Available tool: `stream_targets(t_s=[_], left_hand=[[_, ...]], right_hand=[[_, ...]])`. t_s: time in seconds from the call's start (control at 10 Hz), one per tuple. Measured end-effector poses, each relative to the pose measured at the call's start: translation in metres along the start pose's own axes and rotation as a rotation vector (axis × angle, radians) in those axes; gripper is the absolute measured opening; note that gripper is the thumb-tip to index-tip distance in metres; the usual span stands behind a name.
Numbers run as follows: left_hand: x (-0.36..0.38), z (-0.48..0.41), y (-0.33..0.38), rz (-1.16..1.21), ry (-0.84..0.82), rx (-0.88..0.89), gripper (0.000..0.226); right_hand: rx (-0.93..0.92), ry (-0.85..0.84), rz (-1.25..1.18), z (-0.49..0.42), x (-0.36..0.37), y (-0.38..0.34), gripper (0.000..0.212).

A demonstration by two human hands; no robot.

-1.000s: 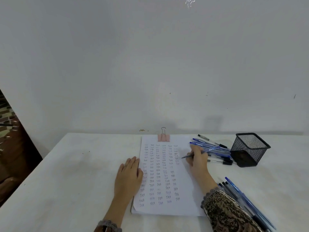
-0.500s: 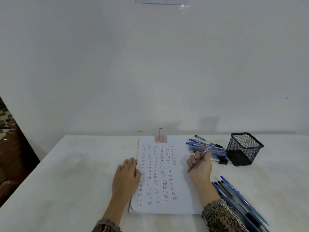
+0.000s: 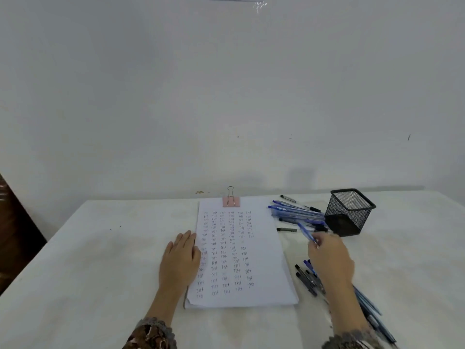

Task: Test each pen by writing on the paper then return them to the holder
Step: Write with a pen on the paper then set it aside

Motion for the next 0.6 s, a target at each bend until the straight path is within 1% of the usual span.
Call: stream_targets(t_s=[0.1, 0.2, 0.3, 0.4, 0.5, 0.6], left_hand=[[0.000, 0.001, 0.000, -0.007, 0.002, 0.002, 0.048], [-0.001, 0.001, 0.001, 0.000, 0.008, 0.003, 0.048], [-0.002, 0.002, 0.002, 0.003, 0.010, 0.003, 0.048], [-0.002, 0.002, 0.002, 0.010, 0.008, 0.003, 0.048], [-0.002, 0.002, 0.002, 0.003, 0.009, 0.007, 0.048], [-0.003, 0.002, 0.002, -0.001, 0.007, 0.009, 0.048]], right_hand=[[0.146, -0.166, 0.214, 0.011, -0.013, 0.015, 0.037], [0.160, -0.236, 0.272, 0.017, -0.022, 0.022, 0.036], [0.169, -0.272, 0.285, 0.017, -0.028, 0.021, 0.031], [0.158, -0.275, 0.269, 0.012, -0.035, 0.012, 0.028], [0.079, -0.209, 0.189, -0.005, -0.032, -0.006, 0.025], [0.013, -0.183, 0.201, -0.032, -0.013, -0.033, 0.029]])
Point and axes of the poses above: each hand's wrist, its own z-axis away from the middle knuckle, its own x-axis out of the palm, y = z × x, the point moved 2 cm from there along -z, towards the middle knuckle, and after that the axes turned 5 degrees about -z, right-handed, at the moved point
